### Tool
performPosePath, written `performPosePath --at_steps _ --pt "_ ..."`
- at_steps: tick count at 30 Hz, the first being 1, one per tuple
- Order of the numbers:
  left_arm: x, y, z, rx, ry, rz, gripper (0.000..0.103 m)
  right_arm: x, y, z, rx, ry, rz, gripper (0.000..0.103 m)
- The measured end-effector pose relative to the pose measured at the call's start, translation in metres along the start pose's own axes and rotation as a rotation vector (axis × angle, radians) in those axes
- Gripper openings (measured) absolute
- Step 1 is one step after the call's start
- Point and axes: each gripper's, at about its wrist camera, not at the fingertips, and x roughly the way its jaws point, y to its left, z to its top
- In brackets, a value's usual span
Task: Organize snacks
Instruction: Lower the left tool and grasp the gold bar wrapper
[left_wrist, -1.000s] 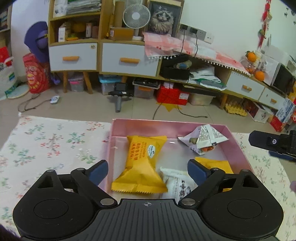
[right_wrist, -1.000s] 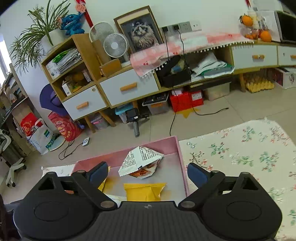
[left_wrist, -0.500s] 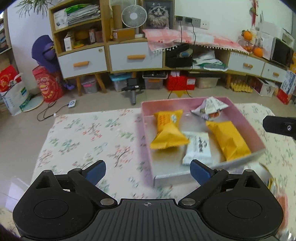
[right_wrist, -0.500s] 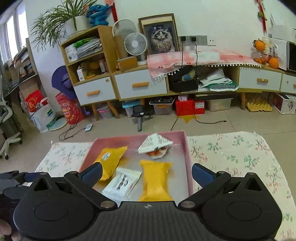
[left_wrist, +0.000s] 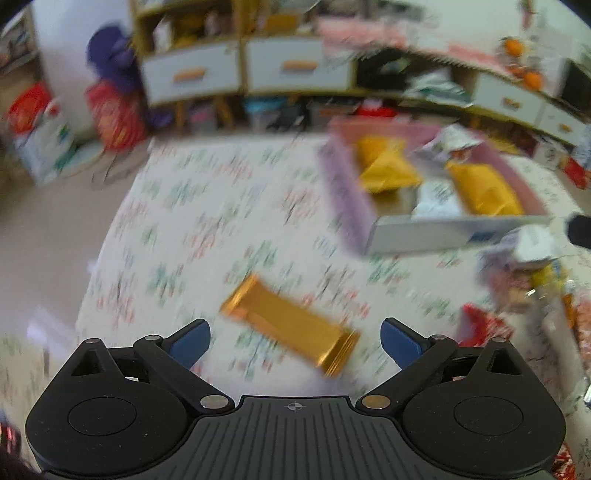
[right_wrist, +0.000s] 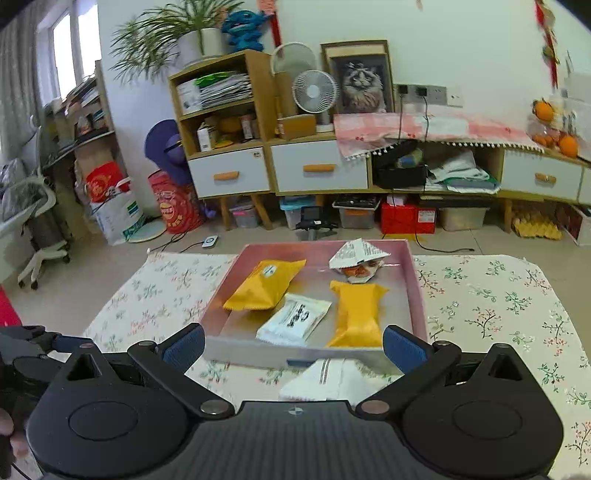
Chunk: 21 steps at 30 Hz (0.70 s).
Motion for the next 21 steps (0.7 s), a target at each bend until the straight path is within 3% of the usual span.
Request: performPosePath --at_steps 4,10,14,17,21 --pt "0.008 0.016 -0.007 -0.122 0.051 -0.003 0.100 0.004 0.003 -0.015 -0.026 0.036 -0.014 0.078" --pt "0.017 0.022 -0.006 -0.219 0.038 0.031 0.100 0.004 0.014 -0.032 -0.058 0.089 0.018 0.078" --pt "0.028 0.020 0.000 -0.281 0.043 0.005 0.100 0.005 0.028 -0.042 -0.092 0.133 0.073 0.078" --pt "0.038 0.012 0.005 -0.275 0.044 -0.004 0.099 0.008 0.036 -0.048 -0.101 0.170 0.136 0.078" --pt "0.050 -0.002 0.001 -0.184 0.068 0.068 0.097 0.016 0.042 -0.056 -0.097 0.218 0.187 0.078"
